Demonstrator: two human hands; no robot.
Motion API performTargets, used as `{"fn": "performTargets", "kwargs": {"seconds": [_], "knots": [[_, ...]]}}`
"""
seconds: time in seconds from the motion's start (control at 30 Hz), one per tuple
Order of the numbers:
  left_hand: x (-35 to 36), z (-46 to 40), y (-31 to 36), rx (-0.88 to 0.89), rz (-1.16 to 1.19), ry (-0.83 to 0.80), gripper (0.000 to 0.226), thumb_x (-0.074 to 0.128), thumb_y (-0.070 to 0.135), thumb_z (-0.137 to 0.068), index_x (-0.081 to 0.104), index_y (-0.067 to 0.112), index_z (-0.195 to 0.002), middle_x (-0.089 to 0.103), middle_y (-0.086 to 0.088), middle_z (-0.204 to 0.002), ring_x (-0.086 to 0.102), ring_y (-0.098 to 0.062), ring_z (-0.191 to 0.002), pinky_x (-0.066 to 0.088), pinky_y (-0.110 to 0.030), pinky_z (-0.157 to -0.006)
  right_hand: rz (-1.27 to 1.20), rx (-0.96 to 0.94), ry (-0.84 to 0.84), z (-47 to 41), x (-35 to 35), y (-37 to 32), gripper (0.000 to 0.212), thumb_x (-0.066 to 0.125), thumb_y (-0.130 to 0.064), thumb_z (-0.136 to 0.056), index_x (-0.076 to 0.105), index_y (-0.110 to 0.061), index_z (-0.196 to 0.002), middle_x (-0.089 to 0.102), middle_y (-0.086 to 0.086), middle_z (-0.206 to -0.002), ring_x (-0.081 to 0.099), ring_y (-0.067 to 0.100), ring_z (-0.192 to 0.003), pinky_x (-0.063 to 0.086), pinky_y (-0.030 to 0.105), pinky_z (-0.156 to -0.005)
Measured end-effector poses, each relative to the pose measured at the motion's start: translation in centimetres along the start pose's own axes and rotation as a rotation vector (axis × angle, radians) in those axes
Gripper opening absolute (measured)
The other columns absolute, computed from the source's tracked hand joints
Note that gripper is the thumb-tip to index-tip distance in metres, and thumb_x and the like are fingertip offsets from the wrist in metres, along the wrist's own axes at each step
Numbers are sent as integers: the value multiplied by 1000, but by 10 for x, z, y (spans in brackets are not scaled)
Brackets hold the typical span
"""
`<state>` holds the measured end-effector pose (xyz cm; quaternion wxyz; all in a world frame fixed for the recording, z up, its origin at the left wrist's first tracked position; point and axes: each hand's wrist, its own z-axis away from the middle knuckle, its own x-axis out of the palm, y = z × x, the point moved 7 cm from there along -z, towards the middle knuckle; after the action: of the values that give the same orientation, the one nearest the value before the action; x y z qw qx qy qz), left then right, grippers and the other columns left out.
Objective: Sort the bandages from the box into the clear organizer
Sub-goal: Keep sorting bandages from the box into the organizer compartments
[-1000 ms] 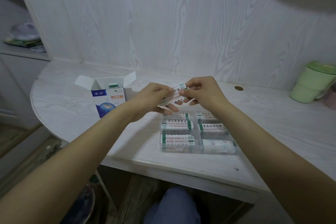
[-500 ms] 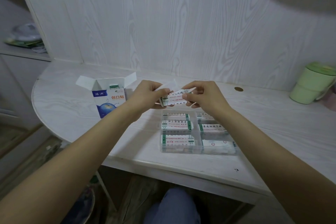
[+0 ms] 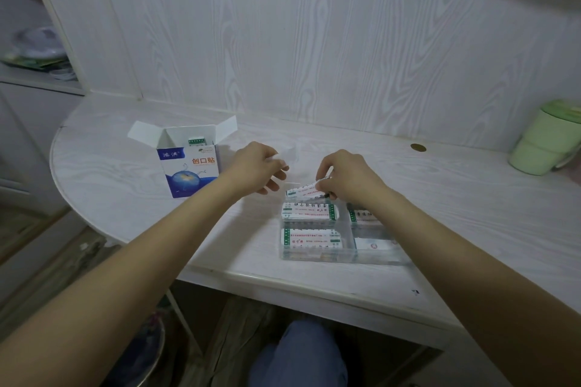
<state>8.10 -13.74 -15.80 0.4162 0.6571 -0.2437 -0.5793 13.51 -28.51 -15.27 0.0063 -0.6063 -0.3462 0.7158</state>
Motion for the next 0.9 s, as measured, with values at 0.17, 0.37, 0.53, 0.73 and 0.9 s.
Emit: {"fn": "performTargets", "kwargs": {"seconds": [0.17,0.37,0.53,0.73,0.9], "knots": [[3,1,3,47,-54,-38,21,46,22,-98,63,12,-93,71,1,-93,68,-16,-71,47,-18,-50,171,27,12,0,7,-6,8,69,-21,-85,64,-16,-83,65,4,-92,62,23,-86,42,29,-66],[3,2,6,81,-70,-53,22,45,22,-98,64,11,-98,69,4,-91,64,-12,-65,45,-16,-49,252,7,-3,-1,12,-9,9,70,-25,-84,67,-17,-85,67,2,-92,62,22,-85,42,29,-67],[-1,5,11,149,-86,-61,22,45,22,-99,65,15,-101,69,2,-85,57,-11,-60,40,-13,-43,-208,-9,155,3,-17,-7,17,56,-28,-94,68,-16,-93,67,0,-83,58,12,-64,44,23,-57],[13,12,30,310,-206,-147,28,45,30,-99,67,16,-108,64,9,-88,55,4,-75,37,-6,-64,-845,107,-58,9,-10,-4,19,63,-16,-91,69,2,-89,68,12,-74,63,10,-57,50,15,-52],[12,7,25,281,-123,-90,25,54,19,-96,64,16,-118,61,8,-98,56,3,-80,40,-7,-69,-764,109,89,8,-18,12,9,70,4,-80,69,-2,-87,65,11,-72,65,13,-59,55,15,-58]]}}
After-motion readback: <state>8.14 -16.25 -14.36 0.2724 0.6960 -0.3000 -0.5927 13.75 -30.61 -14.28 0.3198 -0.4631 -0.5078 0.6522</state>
